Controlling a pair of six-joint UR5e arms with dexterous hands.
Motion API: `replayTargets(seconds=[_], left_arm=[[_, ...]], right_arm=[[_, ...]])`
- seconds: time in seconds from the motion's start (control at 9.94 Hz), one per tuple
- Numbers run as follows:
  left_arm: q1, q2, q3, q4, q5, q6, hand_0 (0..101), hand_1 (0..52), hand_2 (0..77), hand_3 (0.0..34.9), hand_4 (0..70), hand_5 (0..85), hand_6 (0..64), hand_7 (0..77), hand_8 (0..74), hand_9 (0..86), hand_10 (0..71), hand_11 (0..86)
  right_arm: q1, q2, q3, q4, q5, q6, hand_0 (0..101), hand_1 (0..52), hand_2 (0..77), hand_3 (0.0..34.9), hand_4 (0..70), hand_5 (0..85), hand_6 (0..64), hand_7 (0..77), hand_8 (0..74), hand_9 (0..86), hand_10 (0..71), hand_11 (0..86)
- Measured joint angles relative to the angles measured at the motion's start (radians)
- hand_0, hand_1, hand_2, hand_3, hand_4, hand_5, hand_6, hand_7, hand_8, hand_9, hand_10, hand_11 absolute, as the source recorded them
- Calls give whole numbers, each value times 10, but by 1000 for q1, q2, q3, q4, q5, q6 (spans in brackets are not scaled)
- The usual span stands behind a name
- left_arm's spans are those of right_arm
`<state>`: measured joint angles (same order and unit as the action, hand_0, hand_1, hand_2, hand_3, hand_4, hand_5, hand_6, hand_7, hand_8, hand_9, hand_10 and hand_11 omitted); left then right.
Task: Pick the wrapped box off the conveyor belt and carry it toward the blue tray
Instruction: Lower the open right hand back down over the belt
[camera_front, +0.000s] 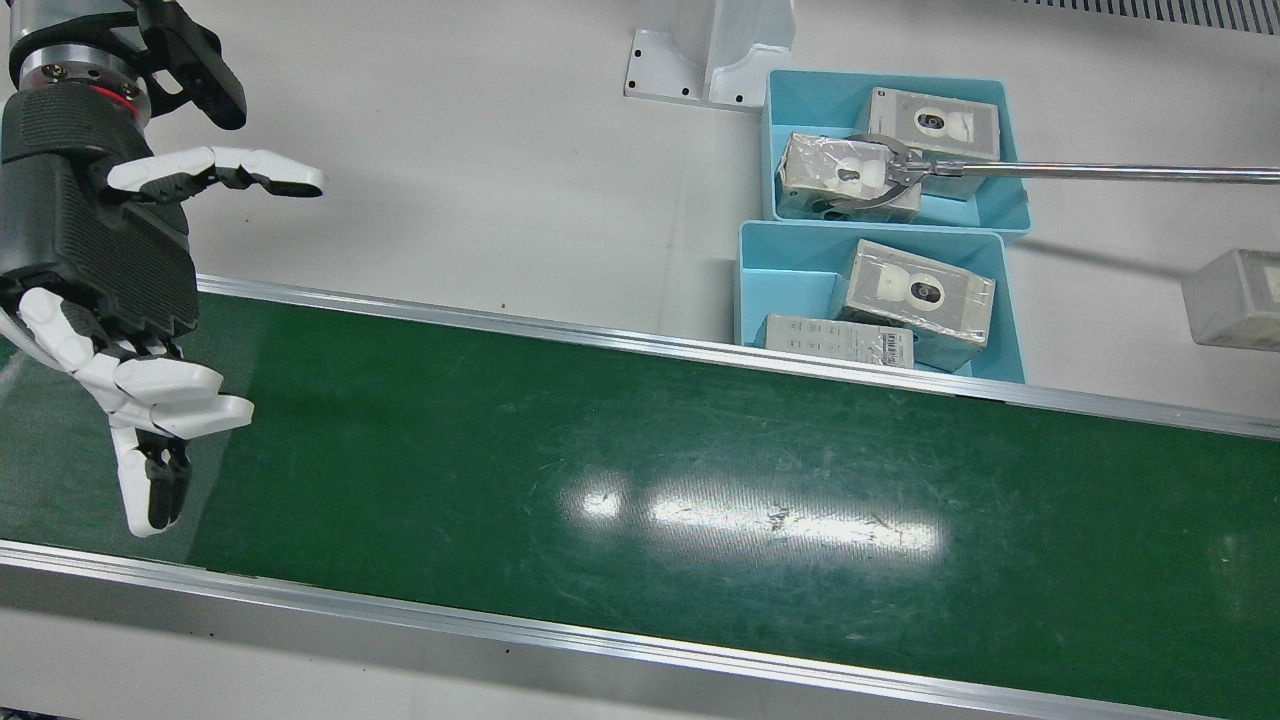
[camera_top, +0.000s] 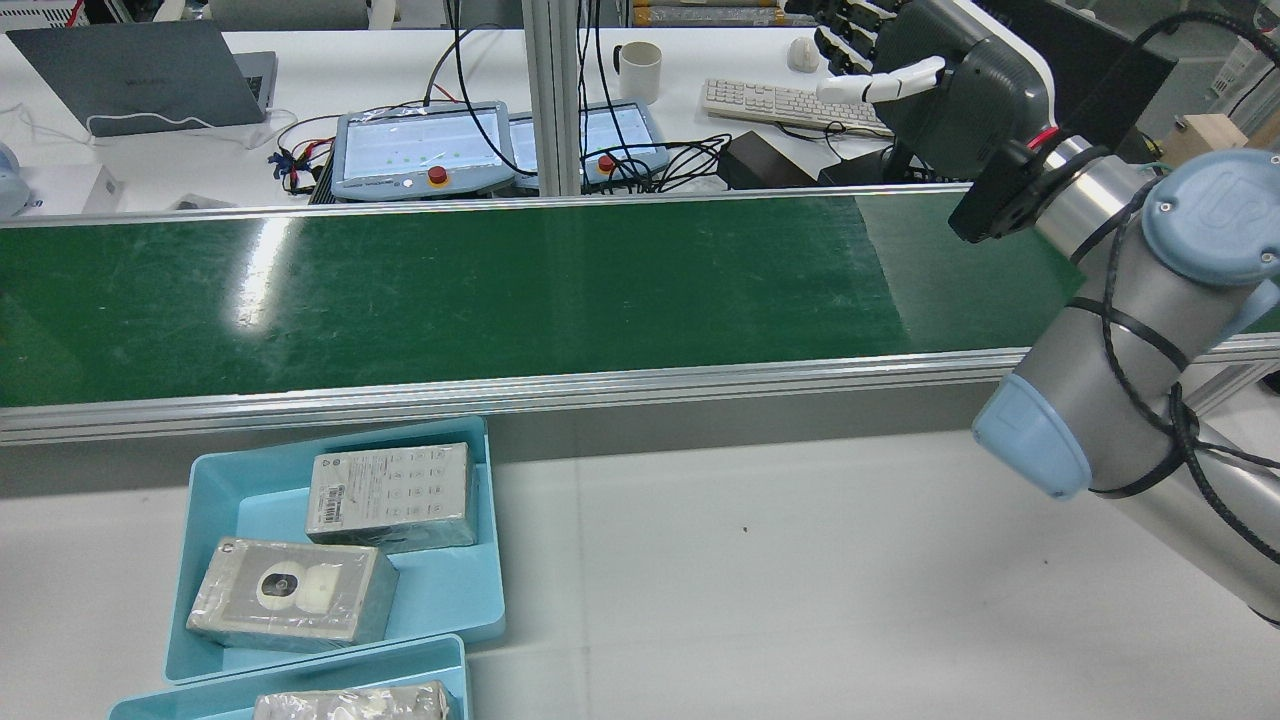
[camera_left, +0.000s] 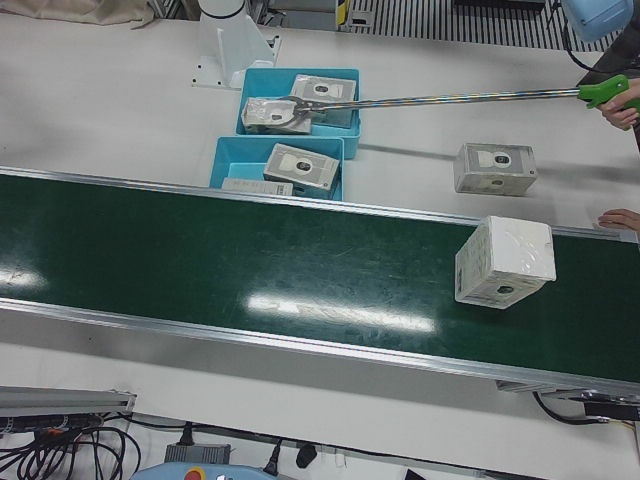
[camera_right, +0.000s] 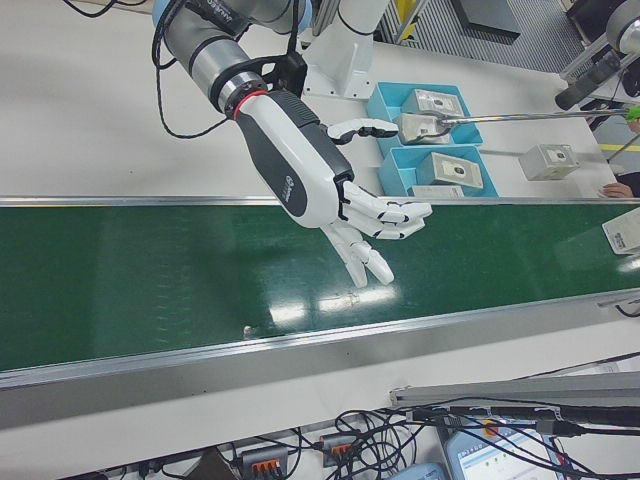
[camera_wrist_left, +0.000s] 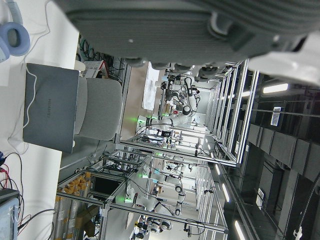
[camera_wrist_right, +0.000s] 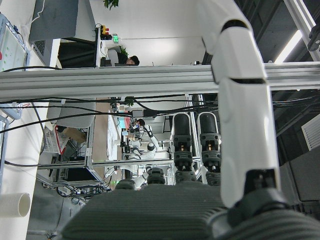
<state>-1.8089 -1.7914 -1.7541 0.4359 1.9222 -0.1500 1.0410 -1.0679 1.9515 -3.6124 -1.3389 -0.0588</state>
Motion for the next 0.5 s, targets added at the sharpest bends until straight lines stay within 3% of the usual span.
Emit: replayTargets(seconds=[0.5], left_arm=[[0, 0, 0, 0, 0, 0, 0, 0, 11, 0, 0, 5, 0, 5, 5, 0, 0, 5]], right_arm=[[9, 1, 5, -1, 0, 1, 516, 185, 175, 70, 218, 240, 104, 289, 5, 65, 0, 16]])
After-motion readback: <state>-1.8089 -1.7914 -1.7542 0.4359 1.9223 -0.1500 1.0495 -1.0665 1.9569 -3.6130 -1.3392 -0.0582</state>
